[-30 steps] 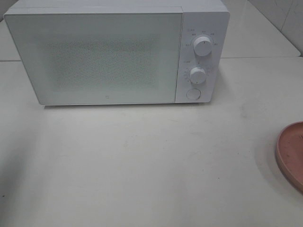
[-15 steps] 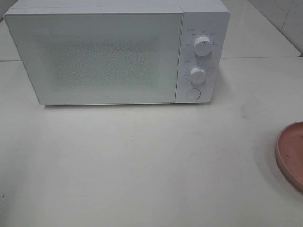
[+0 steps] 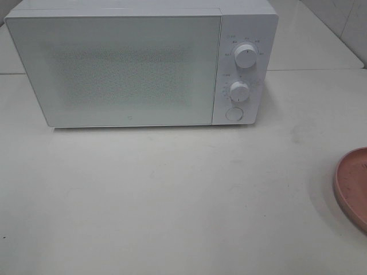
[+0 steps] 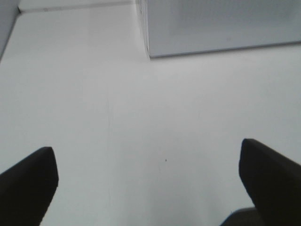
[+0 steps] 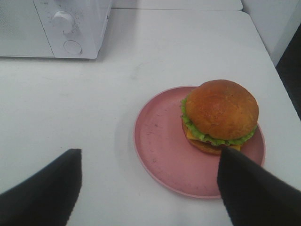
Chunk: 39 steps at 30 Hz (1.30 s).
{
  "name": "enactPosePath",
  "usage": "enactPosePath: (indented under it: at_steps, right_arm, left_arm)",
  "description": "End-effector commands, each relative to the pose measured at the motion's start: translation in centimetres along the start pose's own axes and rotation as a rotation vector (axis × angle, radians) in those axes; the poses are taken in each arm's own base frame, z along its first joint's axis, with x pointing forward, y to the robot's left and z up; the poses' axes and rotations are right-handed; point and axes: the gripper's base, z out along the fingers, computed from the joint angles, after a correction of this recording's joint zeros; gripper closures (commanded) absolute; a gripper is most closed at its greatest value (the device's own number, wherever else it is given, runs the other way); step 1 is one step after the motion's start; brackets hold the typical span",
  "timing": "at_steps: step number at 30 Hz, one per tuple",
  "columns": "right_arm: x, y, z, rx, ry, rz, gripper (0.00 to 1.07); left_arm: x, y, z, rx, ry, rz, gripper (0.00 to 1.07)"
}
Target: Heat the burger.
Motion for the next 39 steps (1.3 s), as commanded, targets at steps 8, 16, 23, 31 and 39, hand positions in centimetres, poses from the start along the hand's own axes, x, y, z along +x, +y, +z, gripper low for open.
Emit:
enactPosePath:
  at_steps: [8, 16, 23, 31, 39]
  right_arm:
    - [0.23, 0.01, -0.18, 0.003, -0.022, 0.0, 0.31]
    - [0.23, 0.01, -0.18, 0.003, -0.022, 0.0, 0.31]
    - [0.23, 0.01, -0.18, 0.003, -0.022, 0.0, 0.31]
    - [0.23, 0.01, -0.18, 0.003, -0.022, 0.0, 0.31]
    - [0.23, 0.01, -0.18, 0.003, -0.022, 0.0, 0.31]
  left_arm:
    - [0.59, -0.02, -0.39, -0.016, -0.09, 0.007, 0.06]
    - [0.56, -0.02, -0.35, -0.015, -0.087, 0.006, 0.06]
    - [0.56, -0.02, -0.35, -0.015, -0.087, 0.006, 0.06]
    - [0.56, -0.02, -0.35, -0.015, -0.087, 0.006, 0.06]
    - [0.56, -0.02, -0.35, -0.015, -0.087, 0.006, 0.06]
